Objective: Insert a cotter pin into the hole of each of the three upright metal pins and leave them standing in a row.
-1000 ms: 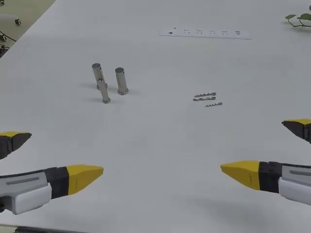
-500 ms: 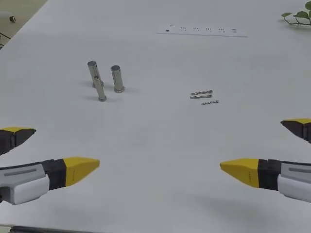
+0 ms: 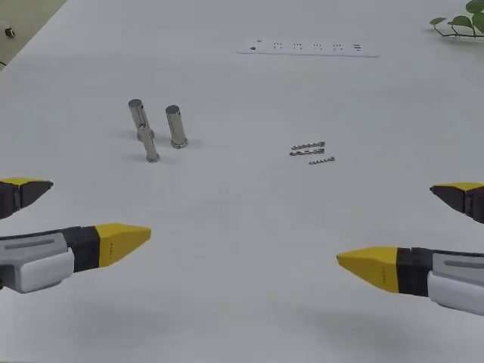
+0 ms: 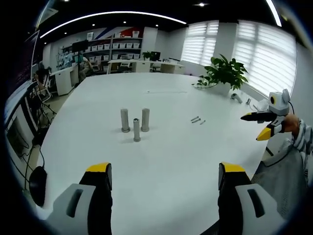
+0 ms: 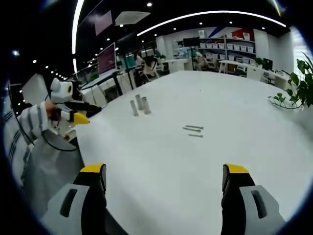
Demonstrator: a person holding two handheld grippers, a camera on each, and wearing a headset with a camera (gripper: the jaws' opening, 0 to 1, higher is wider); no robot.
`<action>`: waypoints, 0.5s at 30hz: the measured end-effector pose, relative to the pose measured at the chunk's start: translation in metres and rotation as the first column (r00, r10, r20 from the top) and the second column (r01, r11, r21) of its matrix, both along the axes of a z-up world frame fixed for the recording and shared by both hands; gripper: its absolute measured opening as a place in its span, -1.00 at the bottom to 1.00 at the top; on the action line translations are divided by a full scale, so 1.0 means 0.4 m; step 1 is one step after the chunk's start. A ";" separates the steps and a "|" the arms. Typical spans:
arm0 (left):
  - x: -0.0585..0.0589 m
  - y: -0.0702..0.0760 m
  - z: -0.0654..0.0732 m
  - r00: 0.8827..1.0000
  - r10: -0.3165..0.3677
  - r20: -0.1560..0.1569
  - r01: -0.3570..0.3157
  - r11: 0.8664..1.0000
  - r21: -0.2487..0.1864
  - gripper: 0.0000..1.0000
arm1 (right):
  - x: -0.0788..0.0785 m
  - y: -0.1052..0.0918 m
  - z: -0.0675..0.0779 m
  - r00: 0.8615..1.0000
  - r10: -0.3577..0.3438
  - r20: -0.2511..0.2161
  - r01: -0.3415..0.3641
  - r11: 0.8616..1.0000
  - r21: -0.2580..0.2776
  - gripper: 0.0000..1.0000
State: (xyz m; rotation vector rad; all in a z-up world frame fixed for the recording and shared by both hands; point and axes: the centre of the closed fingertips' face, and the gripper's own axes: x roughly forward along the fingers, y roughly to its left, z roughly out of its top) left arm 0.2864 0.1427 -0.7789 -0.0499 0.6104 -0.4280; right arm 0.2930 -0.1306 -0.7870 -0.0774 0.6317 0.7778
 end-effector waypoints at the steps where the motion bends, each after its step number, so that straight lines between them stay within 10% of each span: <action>1: 0.008 0.001 0.001 1.000 -0.002 0.003 0.002 1.000 -0.006 0.80 | 0.000 0.000 0.000 1.000 0.000 -0.002 0.000 1.000 0.001 1.00; 15: 0.178 0.021 0.013 0.997 -0.054 0.049 0.053 0.998 0.026 0.69 | 0.005 -0.001 -0.005 1.000 -0.001 -0.021 0.001 1.000 -0.004 1.00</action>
